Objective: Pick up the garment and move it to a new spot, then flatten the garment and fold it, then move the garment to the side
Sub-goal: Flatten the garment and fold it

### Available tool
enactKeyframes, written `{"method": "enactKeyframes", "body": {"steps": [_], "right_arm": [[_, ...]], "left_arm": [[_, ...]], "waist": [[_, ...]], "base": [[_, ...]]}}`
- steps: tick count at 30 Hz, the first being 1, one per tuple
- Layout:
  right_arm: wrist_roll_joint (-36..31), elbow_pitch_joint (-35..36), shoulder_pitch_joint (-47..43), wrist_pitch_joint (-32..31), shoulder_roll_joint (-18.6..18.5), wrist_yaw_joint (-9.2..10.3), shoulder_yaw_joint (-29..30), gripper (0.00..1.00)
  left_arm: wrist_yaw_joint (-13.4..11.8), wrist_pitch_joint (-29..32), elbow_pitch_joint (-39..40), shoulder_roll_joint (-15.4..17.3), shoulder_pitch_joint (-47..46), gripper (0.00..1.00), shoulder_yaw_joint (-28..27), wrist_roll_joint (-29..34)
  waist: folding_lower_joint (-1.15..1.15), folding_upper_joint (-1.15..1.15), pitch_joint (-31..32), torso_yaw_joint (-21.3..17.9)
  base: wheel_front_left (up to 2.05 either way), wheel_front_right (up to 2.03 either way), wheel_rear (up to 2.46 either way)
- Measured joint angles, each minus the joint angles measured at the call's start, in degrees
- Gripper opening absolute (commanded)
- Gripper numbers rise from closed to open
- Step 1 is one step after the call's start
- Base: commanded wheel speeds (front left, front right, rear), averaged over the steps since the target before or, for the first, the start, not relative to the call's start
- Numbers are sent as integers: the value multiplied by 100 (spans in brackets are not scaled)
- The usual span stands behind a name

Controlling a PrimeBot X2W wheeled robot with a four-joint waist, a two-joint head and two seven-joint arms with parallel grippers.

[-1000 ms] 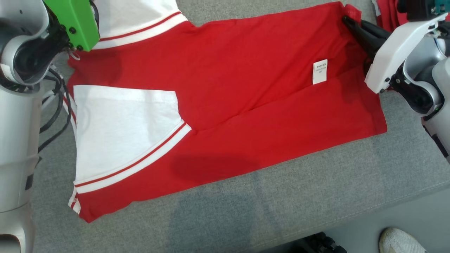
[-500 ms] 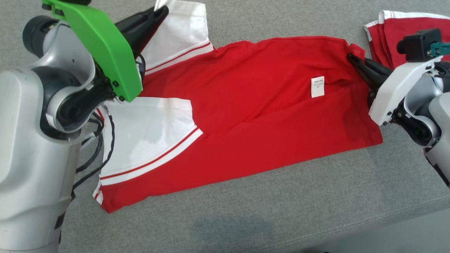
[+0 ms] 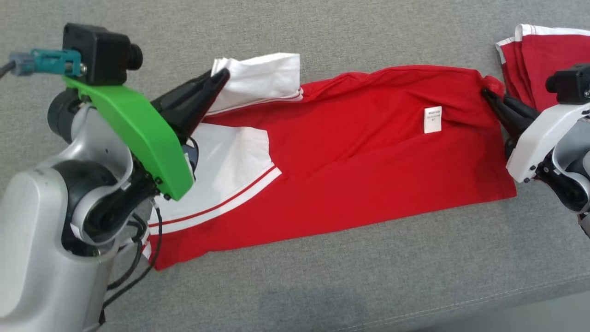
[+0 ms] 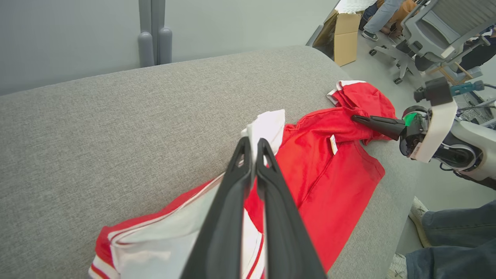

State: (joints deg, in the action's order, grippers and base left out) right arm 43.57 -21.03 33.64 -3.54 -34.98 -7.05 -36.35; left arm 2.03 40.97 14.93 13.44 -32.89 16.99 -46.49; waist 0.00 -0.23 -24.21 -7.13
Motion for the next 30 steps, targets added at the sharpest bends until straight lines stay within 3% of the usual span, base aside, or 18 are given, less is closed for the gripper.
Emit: {"method": "enactKeyframes", "body": {"steps": [16, 30], "right_arm": [[-421, 232, -238, 513, -477, -1, -193, 0], [-594, 734, -441, 879, -794, -8, -358, 0]], "left_arm": [[-181, -357, 712, -55, 1200, 0, 55, -15], [-299, -704, 994, -136, 1981, 0, -3, -13]], "waist": [[0, 0, -122, 421], [0, 0, -72, 390]], "base": [[0, 0, 0], [0, 0, 0]]}}
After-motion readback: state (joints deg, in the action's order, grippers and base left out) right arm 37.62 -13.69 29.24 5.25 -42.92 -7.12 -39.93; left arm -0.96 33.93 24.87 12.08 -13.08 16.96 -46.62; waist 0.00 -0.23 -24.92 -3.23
